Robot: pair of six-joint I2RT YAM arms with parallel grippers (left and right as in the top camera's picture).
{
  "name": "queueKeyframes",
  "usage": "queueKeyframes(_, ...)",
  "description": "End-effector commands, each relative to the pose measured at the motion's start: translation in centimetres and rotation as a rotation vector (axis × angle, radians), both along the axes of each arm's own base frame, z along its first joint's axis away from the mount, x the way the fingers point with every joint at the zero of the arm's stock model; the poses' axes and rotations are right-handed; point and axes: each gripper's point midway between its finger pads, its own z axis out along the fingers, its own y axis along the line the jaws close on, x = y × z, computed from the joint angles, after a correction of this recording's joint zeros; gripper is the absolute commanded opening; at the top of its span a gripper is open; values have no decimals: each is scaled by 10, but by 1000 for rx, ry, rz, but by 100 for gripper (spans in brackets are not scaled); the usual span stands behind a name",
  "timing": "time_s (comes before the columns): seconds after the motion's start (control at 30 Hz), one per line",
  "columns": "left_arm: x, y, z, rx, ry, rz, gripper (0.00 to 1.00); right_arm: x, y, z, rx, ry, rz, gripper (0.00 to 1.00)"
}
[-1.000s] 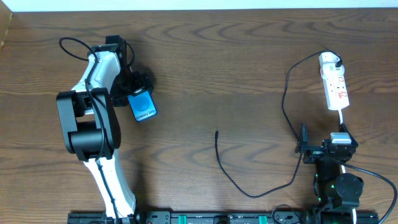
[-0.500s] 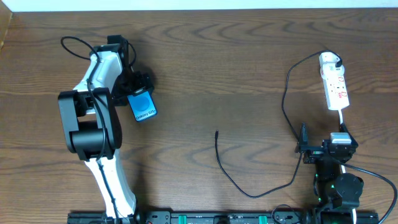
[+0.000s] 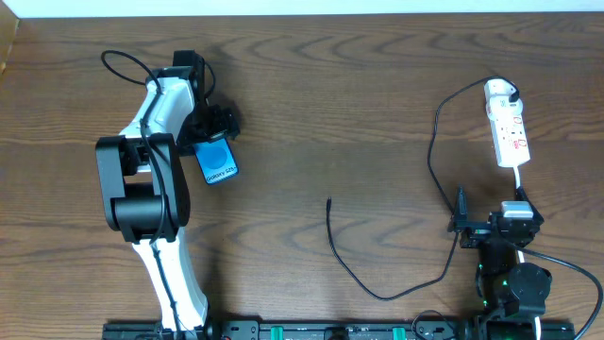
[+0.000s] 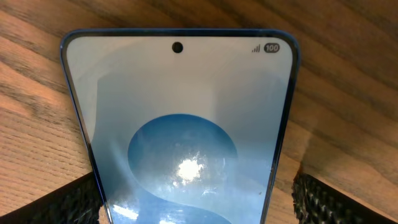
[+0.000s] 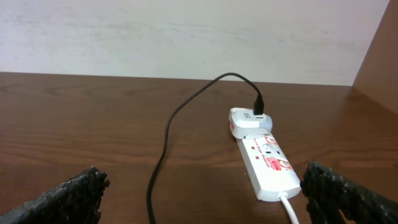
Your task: Plug charger to phone and switch on socket
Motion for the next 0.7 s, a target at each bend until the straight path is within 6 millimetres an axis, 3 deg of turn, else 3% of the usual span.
queueKeyframes(0.0, -4, -4, -23, -26, 37, 21, 96, 0, 1, -1, -5, 1, 5, 99)
queueKeyframes(0.67, -18, -1, -22, -4, 95, 35, 96, 0, 1, -1, -5, 1, 5, 99)
